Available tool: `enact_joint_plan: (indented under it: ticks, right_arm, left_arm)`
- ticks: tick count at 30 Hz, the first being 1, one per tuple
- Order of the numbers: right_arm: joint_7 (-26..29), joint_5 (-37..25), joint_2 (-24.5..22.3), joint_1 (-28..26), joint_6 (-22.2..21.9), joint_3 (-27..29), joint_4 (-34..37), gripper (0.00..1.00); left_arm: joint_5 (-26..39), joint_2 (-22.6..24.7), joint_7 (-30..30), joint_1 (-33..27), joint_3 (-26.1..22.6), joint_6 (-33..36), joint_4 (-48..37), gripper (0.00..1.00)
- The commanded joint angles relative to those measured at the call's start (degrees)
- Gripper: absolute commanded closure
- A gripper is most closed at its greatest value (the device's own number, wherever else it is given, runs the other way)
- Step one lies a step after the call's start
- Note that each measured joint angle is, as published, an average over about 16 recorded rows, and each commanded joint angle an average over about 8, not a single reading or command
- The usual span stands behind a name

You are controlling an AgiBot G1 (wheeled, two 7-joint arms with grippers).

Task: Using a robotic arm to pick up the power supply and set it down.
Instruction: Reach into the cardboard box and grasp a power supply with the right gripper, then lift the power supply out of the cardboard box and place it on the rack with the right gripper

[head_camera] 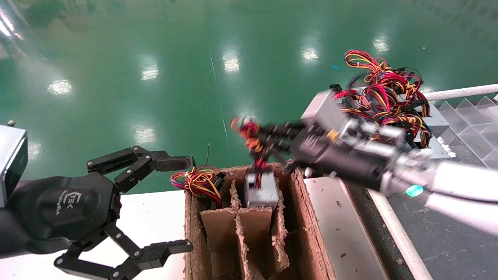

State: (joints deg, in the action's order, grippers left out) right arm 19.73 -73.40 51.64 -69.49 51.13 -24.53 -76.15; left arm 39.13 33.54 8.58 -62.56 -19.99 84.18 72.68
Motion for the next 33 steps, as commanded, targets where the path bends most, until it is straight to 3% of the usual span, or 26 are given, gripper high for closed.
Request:
enact_joint_plan:
  ticks: [1, 11, 20, 27, 33]
  right_arm:
    - [0.09, 1.44, -1.37, -0.63, 0.14, 1.46, -1.14, 1.0]
    - [4.78, 3.76, -7.91, -13.5, -0.94, 7.82, -0.02, 1.0]
    - [9.27, -5.86, -15.83, -22.74, -5.51, 8.74, 3.23, 1.0]
    - [10.89, -13.86, -23.3, -26.11, -3.98, 7.55, 6.81, 1.0]
    - [11.62, -15.28, -29.83, -24.4, 0.04, 7.12, 11.29, 1.0]
  left_arm:
    - [0.0, 0.0, 0.0, 0.0, 0.0, 0.0, 0.0, 0.0]
    - [-0.01, 0.0, -0.01, 0.0, -0.01, 0.0, 0.0, 0.0]
    - [-0.01, -0.01, -0.01, 0.0, -0.02, -0.01, 0.0, 0.0]
    - [-0.02, -0.01, -0.01, -0.01, -0.02, -0.01, 0.0, 0.0]
    - [-0.02, -0.01, -0.01, -0.01, -0.03, -0.01, 0.0, 0.0]
